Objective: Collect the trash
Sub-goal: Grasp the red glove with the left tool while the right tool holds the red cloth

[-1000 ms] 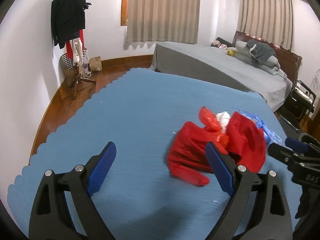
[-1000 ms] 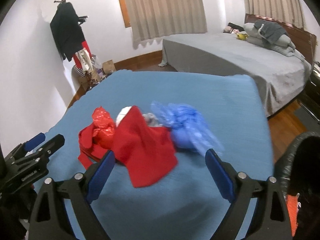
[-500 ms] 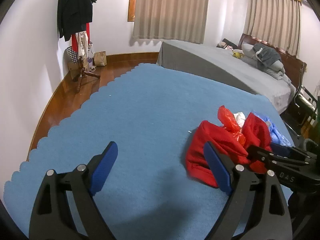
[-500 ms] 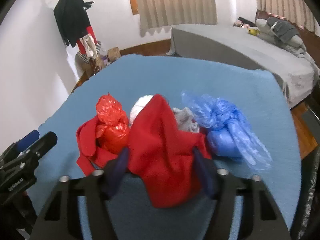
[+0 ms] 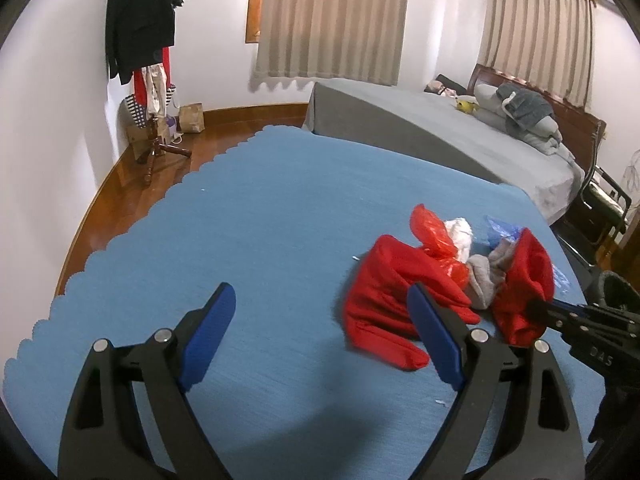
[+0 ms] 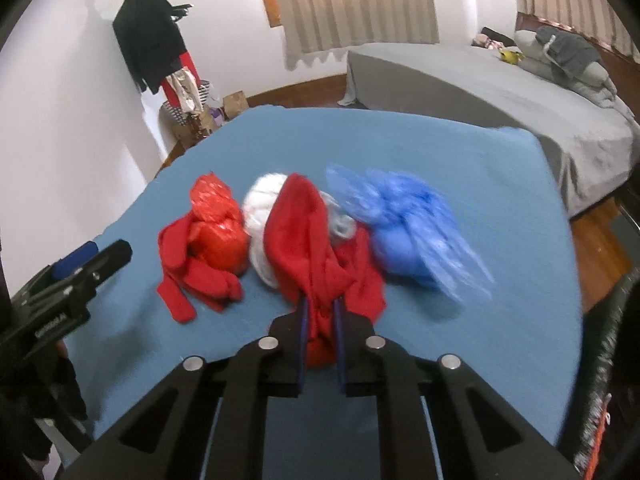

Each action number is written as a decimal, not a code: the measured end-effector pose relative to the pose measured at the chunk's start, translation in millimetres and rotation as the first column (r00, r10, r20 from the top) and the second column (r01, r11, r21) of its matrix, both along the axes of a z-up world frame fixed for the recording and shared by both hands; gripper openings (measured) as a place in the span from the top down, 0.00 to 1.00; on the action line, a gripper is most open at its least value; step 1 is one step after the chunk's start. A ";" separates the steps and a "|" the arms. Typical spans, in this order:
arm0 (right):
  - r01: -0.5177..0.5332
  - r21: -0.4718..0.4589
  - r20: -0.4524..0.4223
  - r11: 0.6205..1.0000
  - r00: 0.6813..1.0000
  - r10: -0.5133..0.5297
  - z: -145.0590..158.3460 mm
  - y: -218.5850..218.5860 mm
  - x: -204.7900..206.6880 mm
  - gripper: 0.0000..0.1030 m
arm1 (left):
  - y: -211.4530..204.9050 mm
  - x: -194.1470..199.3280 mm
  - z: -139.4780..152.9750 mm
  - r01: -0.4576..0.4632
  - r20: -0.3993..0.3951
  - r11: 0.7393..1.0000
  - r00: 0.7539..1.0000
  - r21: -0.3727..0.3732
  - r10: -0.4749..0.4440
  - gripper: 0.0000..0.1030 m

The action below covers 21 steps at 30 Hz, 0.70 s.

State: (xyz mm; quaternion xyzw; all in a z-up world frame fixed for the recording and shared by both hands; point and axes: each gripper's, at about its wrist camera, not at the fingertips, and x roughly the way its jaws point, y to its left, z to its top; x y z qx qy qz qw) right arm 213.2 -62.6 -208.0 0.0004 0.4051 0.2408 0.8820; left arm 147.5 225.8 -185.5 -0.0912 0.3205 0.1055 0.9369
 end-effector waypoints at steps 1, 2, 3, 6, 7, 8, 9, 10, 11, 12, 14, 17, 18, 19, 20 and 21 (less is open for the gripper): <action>0.012 -0.001 -0.002 1.000 1.000 -0.012 0.2 -7.2 -2.7 0.89 | -1.6 -0.5 0.1 0.003 0.000 1.000 1.000 0.000 -0.003 0.17; 0.021 -0.003 -0.003 1.000 1.000 -0.021 0.5 -11.9 -4.2 0.89 | -3.4 -0.5 0.4 0.006 0.000 1.000 1.000 -0.001 -0.006 0.17; 0.030 -0.008 -0.004 1.000 1.000 -0.030 0.4 -17.3 -6.0 0.89 | -5.2 -0.5 0.4 0.009 -0.001 1.000 1.000 -0.001 -0.009 0.17; 0.058 -0.025 -0.016 0.998 0.998 -0.058 -2.5 -29.4 -8.6 0.89 | -13.8 0.2 0.1 0.022 -0.005 1.000 1.000 -0.005 -0.022 0.17; 0.065 -0.033 -0.021 0.997 0.998 -0.066 -4.5 -29.4 -9.3 0.89 | -15.0 -1.2 -1.1 0.025 -0.006 1.000 1.000 -0.004 -0.025 0.17; 0.072 -0.043 -0.030 0.997 0.997 -0.073 -7.3 -33.3 -9.7 0.88 | -17.1 -1.5 -1.5 0.029 -0.007 1.000 1.000 -0.004 -0.029 0.17; 0.076 -0.049 -0.036 0.996 0.996 -0.077 -8.4 -33.5 -8.6 0.87 | -20.0 -1.4 -1.8 0.034 -0.007 0.999 0.999 -0.005 -0.034 0.17; 0.083 -0.055 -0.042 0.995 0.995 -0.086 -10.3 -36.4 -9.1 0.85 | -22.3 -1.3 -1.3 0.037 -0.007 0.999 0.999 -0.005 -0.037 0.17; 0.088 -0.053 -0.045 0.995 0.995 -0.090 -11.0 -37.4 -9.3 0.82 | -24.0 -1.1 -1.1 0.040 -0.008 0.999 0.999 -0.004 -0.041 0.17; 0.092 -0.051 -0.048 0.994 0.994 -0.094 -11.5 -39.1 -10.2 0.79 | -24.2 -0.9 -1.4 0.042 -0.009 0.999 0.999 -0.004 -0.042 0.17; 0.097 -0.043 -0.040 0.994 0.994 -0.099 -10.5 -39.7 -12.5 0.66 | -25.3 -1.2 -1.8 0.044 -0.009 0.999 0.999 -0.004 -0.044 0.17; 0.090 -0.025 -0.029 0.996 0.995 -0.091 -9.2 -41.1 -13.7 0.57 | -25.9 -0.9 -1.9 0.045 -0.010 0.999 0.999 -0.003 -0.045 0.17; 0.084 -0.020 -0.028 0.996 0.996 -0.085 -8.8 -39.3 -13.3 0.57 | -25.9 -1.2 -2.1 0.044 -0.010 0.999 0.999 -0.004 -0.044 0.17; 0.076 -0.018 -0.030 0.997 0.997 -0.076 -9.4 -38.0 -13.0 0.56 | -26.0 -1.3 -2.1 0.044 -0.009 0.999 0.999 -0.005 -0.044 0.17; 0.066 -0.016 -0.034 0.998 0.997 -0.067 -10.8 -34.1 -12.4 0.54 | -26.0 -1.3 -2.1 0.043 -0.009 0.999 0.999 -0.004 -0.043 0.17; 0.059 -0.015 -0.037 0.998 0.998 -0.059 -11.6 -31.2 -11.4 0.52 | -26.0 -1.2 -2.1 0.042 -0.009 0.999 0.999 -0.004 -0.042 0.17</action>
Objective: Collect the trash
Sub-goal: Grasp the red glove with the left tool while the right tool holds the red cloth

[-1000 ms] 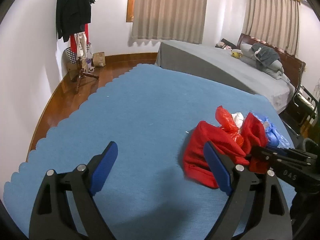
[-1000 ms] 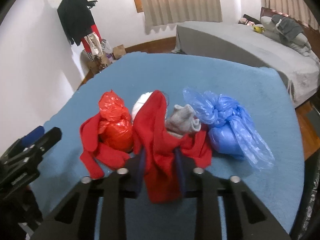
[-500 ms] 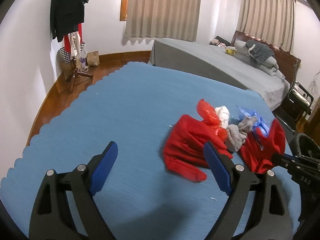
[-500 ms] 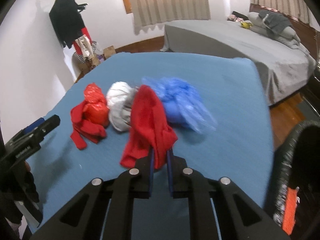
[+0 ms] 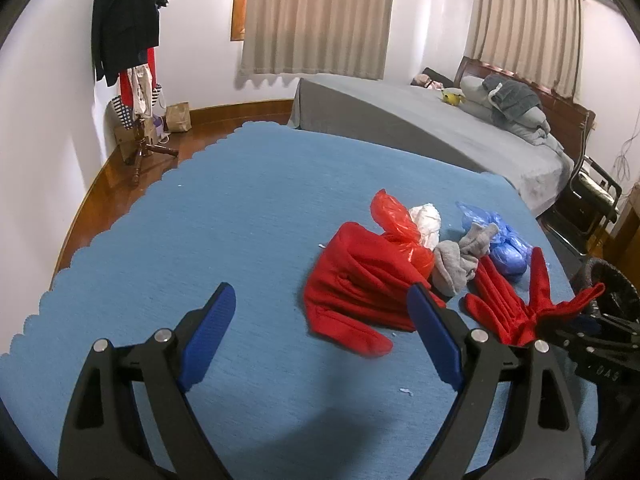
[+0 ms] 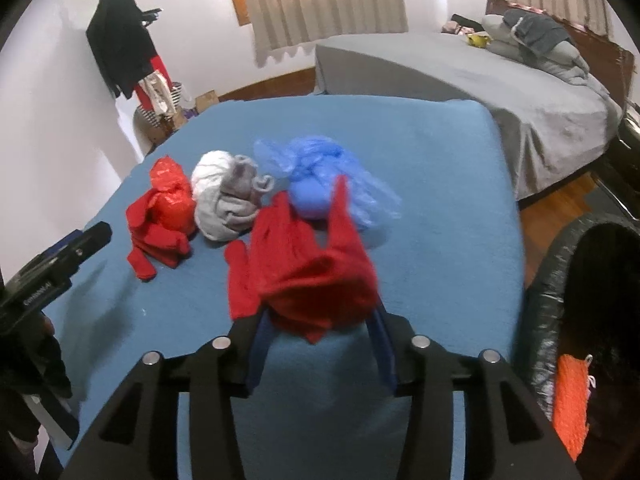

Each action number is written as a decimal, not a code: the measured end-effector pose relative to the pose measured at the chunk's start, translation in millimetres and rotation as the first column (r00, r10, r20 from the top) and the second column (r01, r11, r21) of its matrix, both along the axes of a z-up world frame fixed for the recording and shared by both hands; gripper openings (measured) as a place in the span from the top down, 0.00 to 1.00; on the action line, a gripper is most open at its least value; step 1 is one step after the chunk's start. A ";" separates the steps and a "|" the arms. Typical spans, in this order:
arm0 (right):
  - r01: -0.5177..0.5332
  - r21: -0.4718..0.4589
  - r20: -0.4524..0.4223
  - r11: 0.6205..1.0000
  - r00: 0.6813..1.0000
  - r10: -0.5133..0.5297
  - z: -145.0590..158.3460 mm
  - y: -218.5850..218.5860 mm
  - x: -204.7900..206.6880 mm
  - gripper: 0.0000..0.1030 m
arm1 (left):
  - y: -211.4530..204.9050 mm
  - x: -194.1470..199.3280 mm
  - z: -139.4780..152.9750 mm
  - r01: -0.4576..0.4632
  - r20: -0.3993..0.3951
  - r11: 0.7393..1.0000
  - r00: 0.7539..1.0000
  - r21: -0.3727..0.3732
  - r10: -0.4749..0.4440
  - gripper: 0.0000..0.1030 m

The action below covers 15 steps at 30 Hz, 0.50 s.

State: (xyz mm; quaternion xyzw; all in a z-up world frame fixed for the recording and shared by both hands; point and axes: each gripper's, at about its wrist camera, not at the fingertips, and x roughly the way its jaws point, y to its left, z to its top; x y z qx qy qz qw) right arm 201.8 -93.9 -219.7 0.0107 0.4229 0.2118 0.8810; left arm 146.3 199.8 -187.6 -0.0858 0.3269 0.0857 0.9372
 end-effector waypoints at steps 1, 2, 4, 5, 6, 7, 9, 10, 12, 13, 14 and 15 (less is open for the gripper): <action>-0.008 -0.001 -0.003 1.000 1.000 0.008 -1.6 5.6 1.5 0.47 | 0.3 0.1 -0.6 -0.002 -0.001 1.000 1.000 -0.001 0.002 0.17; -0.011 -0.004 -0.004 1.000 1.000 0.011 -3.2 8.4 2.4 0.42 | 0.4 0.2 -0.9 -0.004 -0.001 1.000 1.000 -0.002 0.004 0.17; -0.017 -0.014 -0.005 1.000 1.000 0.017 -7.2 15.8 6.8 0.39 | 2.4 -0.3 -2.9 -0.010 -0.003 1.000 1.000 -0.002 0.010 0.17; -0.016 -0.020 -0.007 1.000 1.000 0.016 -9.1 18.8 8.7 0.39 | 3.8 -0.3 -3.5 -0.012 -0.005 1.000 1.000 -0.002 0.012 0.17; -0.013 -0.032 -0.006 0.999 1.000 0.012 -10.7 21.8 11.4 0.39 | 4.6 -0.3 -3.6 -0.016 -0.005 1.000 1.000 -0.002 0.015 0.17; -0.009 -0.043 -0.001 0.999 1.000 0.009 -12.2 24.4 14.1 0.38 | 6.2 1.9 -2.6 -0.017 -0.005 1.000 1.000 -0.002 0.017 0.17; -0.009 -0.061 0.009 0.998 1.000 0.010 -14.7 26.9 16.1 0.38 | 8.9 2.8 -2.6 -0.022 -0.006 1.000 1.000 -0.002 0.022 0.17; -0.011 -0.083 0.019 0.997 1.000 0.013 -15.0 29.6 17.1 0.39 | 9.4 3.9 -2.2 -0.023 -0.006 1.000 1.000 -0.002 0.023 0.17; -0.013 -0.115 0.035 0.993 0.999 0.017 -16.0 32.5 15.6 0.43 | 8.7 5.3 -2.7 -0.021 -0.005 1.000 1.000 0.000 0.021 0.17; -0.010 -0.122 0.041 0.993 0.999 0.015 -16.1 32.2 14.5 0.46 | 10.0 4.4 -3.0 -0.020 -0.007 1.000 1.000 -0.002 0.020 0.17; -0.005 -0.122 0.043 0.993 0.999 0.010 -15.2 31.6 14.6 0.52 | 9.9 4.7 -3.6 -0.017 -0.008 1.000 1.000 -0.002 0.017 0.17; 0.001 -0.120 0.044 0.993 0.999 0.004 -14.7 29.8 14.6 0.55 | 8.8 5.6 -3.9 -0.013 -0.009 1.000 1.000 -0.003 0.013 0.17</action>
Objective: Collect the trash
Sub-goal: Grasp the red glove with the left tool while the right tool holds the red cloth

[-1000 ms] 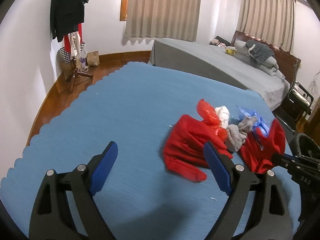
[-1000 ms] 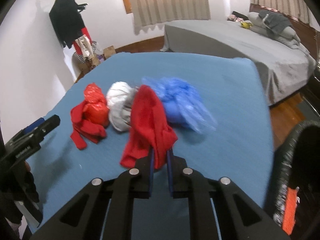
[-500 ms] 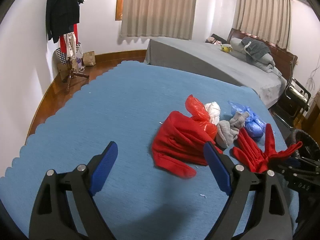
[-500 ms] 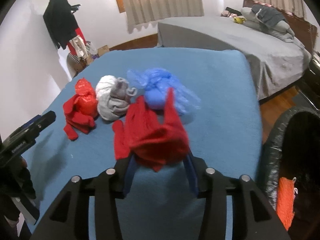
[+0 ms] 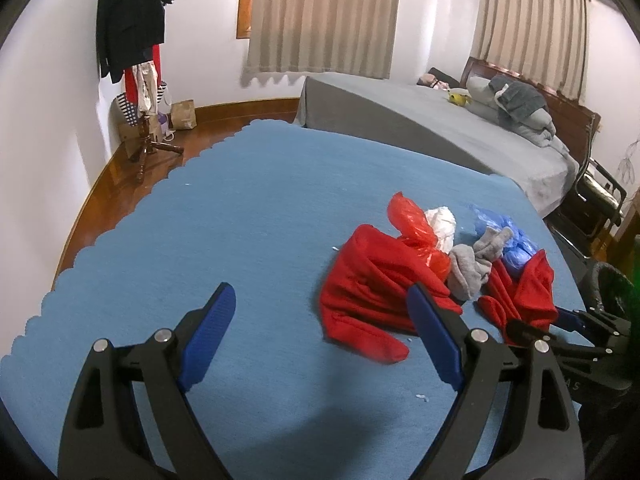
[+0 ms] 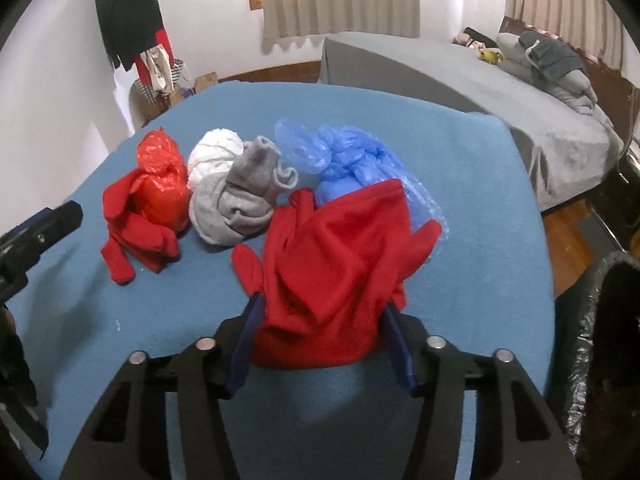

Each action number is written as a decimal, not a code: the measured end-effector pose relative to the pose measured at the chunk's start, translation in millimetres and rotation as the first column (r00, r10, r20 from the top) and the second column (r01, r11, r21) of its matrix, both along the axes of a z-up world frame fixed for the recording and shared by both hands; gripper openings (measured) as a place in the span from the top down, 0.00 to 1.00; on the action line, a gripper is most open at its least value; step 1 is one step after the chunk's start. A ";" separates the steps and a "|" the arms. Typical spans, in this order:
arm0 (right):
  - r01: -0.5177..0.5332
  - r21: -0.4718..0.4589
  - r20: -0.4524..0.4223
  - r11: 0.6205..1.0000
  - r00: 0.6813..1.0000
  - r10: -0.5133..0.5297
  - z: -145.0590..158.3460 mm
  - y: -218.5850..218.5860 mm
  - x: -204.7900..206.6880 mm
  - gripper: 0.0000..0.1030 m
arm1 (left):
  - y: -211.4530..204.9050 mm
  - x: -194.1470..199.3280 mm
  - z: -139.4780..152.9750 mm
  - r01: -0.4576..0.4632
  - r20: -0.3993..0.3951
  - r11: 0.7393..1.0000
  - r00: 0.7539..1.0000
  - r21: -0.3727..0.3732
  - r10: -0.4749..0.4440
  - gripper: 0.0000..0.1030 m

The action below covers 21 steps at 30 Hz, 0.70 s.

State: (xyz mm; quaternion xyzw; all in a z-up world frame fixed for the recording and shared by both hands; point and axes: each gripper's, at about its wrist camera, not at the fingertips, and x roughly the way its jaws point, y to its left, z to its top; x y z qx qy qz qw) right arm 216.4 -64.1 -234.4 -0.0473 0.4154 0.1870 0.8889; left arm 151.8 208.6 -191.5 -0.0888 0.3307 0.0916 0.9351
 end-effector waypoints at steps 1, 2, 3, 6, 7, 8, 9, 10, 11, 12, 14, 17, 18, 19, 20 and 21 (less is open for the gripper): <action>0.005 0.003 -0.001 1.000 1.000 -0.005 0.5 -2.9 0.2 0.61 | 0.0 1.2 -0.4 0.005 -0.002 1.000 1.000 -0.001 -0.005 0.17; 0.006 0.003 -0.002 1.000 1.000 -0.006 0.8 -3.9 0.1 0.68 | -1.0 2.4 -0.3 0.008 -0.003 1.000 1.000 -0.002 -0.008 0.17; 0.005 0.005 -0.004 1.000 1.000 -0.005 1.4 -5.2 0.2 0.71 | -1.5 4.0 0.2 0.011 -0.002 1.000 1.000 -0.004 -0.011 0.17; -0.003 0.032 -0.017 0.999 1.000 0.004 2.5 -11.5 2.2 0.75 | -6.0 9.5 0.2 0.023 0.002 1.000 1.000 -0.008 -0.023 0.17; -0.007 0.044 -0.022 0.999 1.000 0.008 2.3 -13.1 3.0 0.75 | -7.8 12.4 -0.9 0.027 0.000 1.000 1.000 -0.006 -0.027 0.17; -0.001 0.051 -0.025 0.999 1.000 0.003 1.7 -14.5 3.2 0.73 | -9.3 14.9 -2.3 0.031 -0.001 0.999 1.000 -0.007 -0.031 0.17; 0.002 0.056 -0.027 0.998 1.000 0.000 1.3 -14.8 3.6 0.73 | -10.7 19.2 -3.7 0.036 -0.005 0.999 0.999 -0.010 -0.036 0.17; 0.003 0.054 -0.025 0.999 1.000 -0.001 1.3 -14.2 3.5 0.72 | -12.2 21.5 -5.0 0.040 -0.007 0.999 0.999 -0.012 -0.040 0.17; 0.001 0.047 -0.021 0.999 1.000 0.000 1.1 -12.3 3.3 0.70 | -13.5 25.7 -6.3 0.046 -0.011 0.999 0.999 -0.014 -0.046 0.17; -0.001 0.040 -0.016 0.999 1.000 0.002 0.8 -11.6 4.6 0.69 | -15.9 27.4 -7.6 0.050 -0.013 0.999 0.999 -0.014 -0.050 0.17; -0.003 0.035 -0.013 0.999 1.000 0.003 0.2 -9.8 5.0 0.69 | -17.7 34.4 -11.0 0.067 -0.027 0.997 0.997 -0.023 -0.068 0.25; 0.003 0.047 -0.021 0.999 1.000 -0.002 0.3 -13.4 6.6 0.74 | -17.9 40.7 -17.3 0.099 -0.049 0.993 0.994 -0.058 -0.102 0.49; 0.003 0.046 -0.022 0.999 1.000 -0.002 0.6 -14.4 6.7 0.76 | -17.3 42.5 -19.4 0.117 -0.057 0.990 0.991 -0.076 -0.121 0.57; 0.003 0.046 -0.023 0.999 1.000 -0.002 1.3 -14.0 5.1 0.79 | -17.4 42.8 -20.3 0.126 -0.056 0.988 0.990 -0.086 -0.131 0.62; 0.004 0.049 -0.027 0.999 1.000 -0.002 2.4 -14.8 4.8 0.81 | -16.3 42.2 -20.1 0.142 -0.048 0.985 0.988 -0.103 -0.147 0.73; 0.004 0.052 -0.030 0.999 1.000 -0.002 2.8 -16.0 4.3 0.82 | -16.1 41.6 -20.6 0.147 -0.045 0.983 0.987 -0.111 -0.153 0.80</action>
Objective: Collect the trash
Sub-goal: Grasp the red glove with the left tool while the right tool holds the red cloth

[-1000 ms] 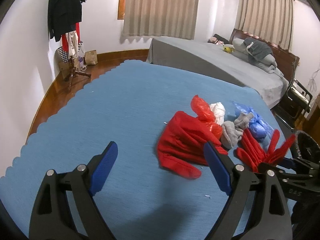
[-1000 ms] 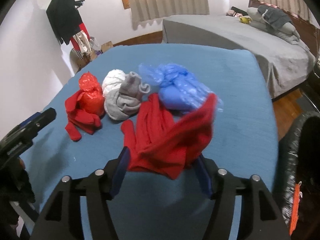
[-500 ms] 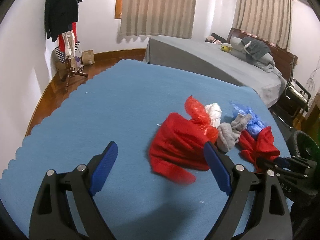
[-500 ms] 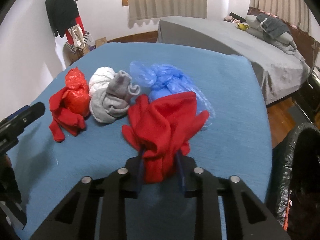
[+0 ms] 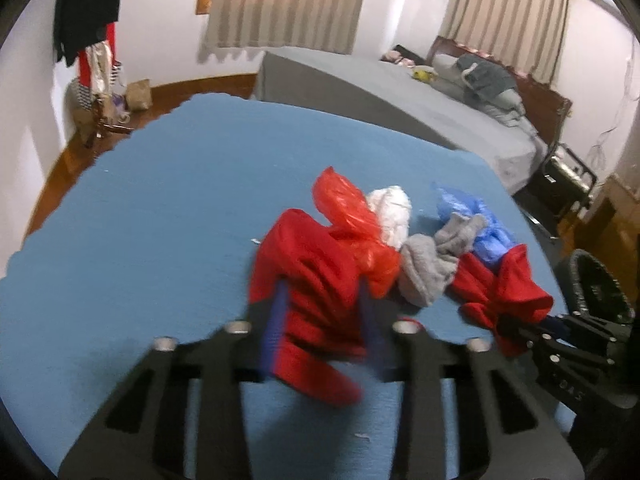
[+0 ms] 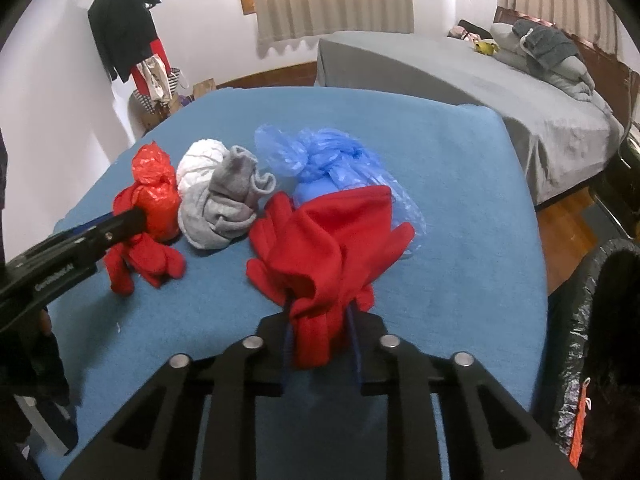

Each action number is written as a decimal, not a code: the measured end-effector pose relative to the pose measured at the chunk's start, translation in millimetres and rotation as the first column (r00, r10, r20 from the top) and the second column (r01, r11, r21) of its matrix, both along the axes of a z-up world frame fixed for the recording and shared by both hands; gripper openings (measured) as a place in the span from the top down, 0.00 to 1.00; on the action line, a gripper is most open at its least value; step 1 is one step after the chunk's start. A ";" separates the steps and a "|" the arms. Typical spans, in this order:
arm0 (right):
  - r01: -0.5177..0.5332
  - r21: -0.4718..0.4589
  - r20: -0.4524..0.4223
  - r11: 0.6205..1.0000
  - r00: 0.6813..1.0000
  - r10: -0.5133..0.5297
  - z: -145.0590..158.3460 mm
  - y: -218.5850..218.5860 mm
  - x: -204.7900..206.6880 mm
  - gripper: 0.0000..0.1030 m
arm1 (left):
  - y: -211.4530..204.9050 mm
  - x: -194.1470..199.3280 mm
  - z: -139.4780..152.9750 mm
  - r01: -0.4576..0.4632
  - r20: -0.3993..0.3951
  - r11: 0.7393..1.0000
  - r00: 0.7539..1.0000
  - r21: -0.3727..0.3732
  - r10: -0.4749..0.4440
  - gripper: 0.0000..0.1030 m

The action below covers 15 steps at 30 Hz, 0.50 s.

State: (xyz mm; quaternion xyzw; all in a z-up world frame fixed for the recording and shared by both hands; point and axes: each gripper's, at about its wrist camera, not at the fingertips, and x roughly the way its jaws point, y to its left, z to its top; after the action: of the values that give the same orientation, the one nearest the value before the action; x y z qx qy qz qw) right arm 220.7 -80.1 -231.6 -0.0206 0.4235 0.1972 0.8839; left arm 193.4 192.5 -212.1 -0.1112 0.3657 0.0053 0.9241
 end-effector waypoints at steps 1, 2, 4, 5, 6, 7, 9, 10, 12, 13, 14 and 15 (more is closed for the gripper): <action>0.000 0.004 -0.002 1.000 1.000 0.000 0.8 -0.8 -1.1 0.82 | -0.3 -1.1 -0.7 0.000 0.002 1.000 1.000 0.000 0.000 0.81; 0.000 0.012 -0.003 1.000 1.000 0.000 2.2 -1.5 -3.2 0.83 | -0.5 -2.1 -0.4 -0.001 0.005 1.000 1.000 0.001 0.001 0.85; -0.006 0.024 0.003 1.000 1.000 0.006 7.2 -2.9 -8.1 0.83 | 0.0 -8.6 1.6 -0.005 0.015 1.000 1.000 0.003 0.005 0.86; -0.011 0.027 0.008 1.000 1.000 0.011 10.1 -2.5 -10.6 0.83 | 0.1 -13.0 4.6 -0.011 0.022 1.000 1.000 0.005 0.011 0.87; -0.015 0.030 0.014 0.999 1.000 0.014 13.2 -3.1 -13.2 0.83 | -1.4 -16.8 7.9 -0.015 0.030 1.000 0.999 0.007 0.014 0.87; -0.020 0.034 0.022 0.999 1.000 0.019 17.9 -4.5 -17.1 0.83 | -1.8 -20.3 11.5 -0.018 0.037 1.000 0.999 0.011 0.017 0.87; -0.026 0.042 0.033 0.999 0.999 0.024 25.0 -6.5 -22.6 0.83 | -2.3 -32.4 20.7 -0.022 0.057 1.000 0.998 0.020 0.021 0.87; -0.027 0.045 0.037 0.999 0.999 0.026 27.0 -7.8 -24.3 0.83 | -3.4 -36.5 23.3 -0.021 0.060 1.000 0.998 0.022 0.019 0.87; -0.029 0.052 0.043 0.998 0.999 0.027 32.1 -11.5 -29.0 0.83 | -6.8 -44.9 28.3 -0.013 0.058 0.999 0.998 0.034 0.011 0.87; -0.031 0.056 0.044 0.998 0.999 0.028 33.7 -13.1 -31.3 0.83 | -8.4 -47.8 28.8 -0.009 0.053 0.999 0.999 0.039 0.007 0.87; -0.032 0.057 0.044 0.998 0.999 0.030 35.0 -15.2 -34.2 0.83 | -10.5 -50.2 28.9 -0.006 0.045 0.999 0.999 0.044 0.004 0.87; -0.032 0.055 0.043 0.998 0.999 0.030 35.8 -16.6 -36.7 0.83 | -12.5 -53.1 28.3 -0.005 0.037 0.999 0.999 0.048 0.003 0.87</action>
State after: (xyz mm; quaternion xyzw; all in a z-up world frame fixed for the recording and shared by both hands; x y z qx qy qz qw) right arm 184.0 -96.7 -195.8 -0.0066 0.3985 0.2221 0.8898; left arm 140.3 180.1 -183.8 -0.0897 0.3481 0.0137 0.9331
